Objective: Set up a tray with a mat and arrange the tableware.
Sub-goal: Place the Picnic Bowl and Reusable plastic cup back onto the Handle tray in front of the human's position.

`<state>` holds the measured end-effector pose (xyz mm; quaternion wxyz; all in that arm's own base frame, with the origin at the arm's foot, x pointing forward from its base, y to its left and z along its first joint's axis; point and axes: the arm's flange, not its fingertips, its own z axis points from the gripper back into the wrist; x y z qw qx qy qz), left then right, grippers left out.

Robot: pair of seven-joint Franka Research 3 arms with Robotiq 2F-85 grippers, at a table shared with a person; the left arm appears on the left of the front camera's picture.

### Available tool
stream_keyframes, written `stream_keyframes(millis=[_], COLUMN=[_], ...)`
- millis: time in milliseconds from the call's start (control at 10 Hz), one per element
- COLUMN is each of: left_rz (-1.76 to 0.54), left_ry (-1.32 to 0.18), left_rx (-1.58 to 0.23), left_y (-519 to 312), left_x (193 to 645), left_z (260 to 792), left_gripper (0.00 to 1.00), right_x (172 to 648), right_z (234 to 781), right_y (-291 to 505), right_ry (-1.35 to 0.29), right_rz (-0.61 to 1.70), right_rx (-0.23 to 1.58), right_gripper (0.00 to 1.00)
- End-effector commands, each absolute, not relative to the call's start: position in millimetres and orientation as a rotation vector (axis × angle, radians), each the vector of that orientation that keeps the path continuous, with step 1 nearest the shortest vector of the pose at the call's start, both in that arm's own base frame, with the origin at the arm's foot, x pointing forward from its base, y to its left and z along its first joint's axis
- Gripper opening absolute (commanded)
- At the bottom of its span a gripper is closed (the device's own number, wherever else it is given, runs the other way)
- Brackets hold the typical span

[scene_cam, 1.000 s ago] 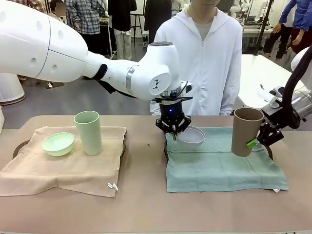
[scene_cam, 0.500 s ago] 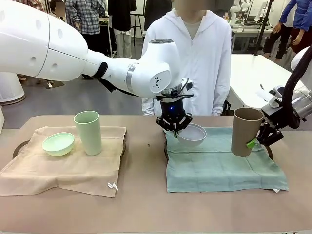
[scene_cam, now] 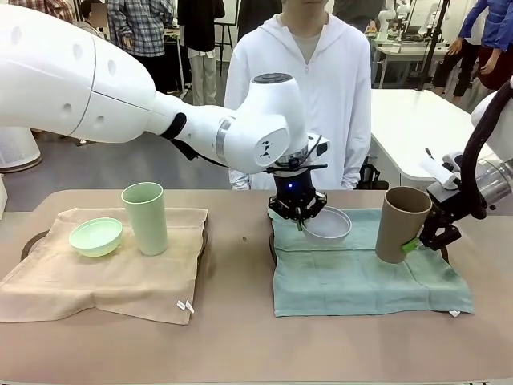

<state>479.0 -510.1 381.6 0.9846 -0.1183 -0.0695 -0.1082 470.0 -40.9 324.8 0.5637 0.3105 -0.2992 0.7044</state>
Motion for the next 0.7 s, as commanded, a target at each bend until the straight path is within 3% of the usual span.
stream_keyframes(millis=[0,500,600], left_rz=[-0.243,-0.268,-0.267], left_ry=[-0.152,-0.141,-0.133], left_rx=[-0.231,-0.235,-0.232], left_y=[-506.0,-518.5,-518.9], left_x=[478.6,486.5,486.5], left_z=[366.6,341.7,341.0], left_gripper=[0.04,0.04,0.64], right_x=[482.4,492.8,492.0], right_z=[312.7,298.4,298.2], right_y=[-39.2,-35.2,-35.4], right_ry=[-0.754,-0.728,-0.712], right_rz=[1.659,1.655,1.663], right_rx=[0.705,0.694,0.705], right_gripper=[0.81,0.81,1.0])
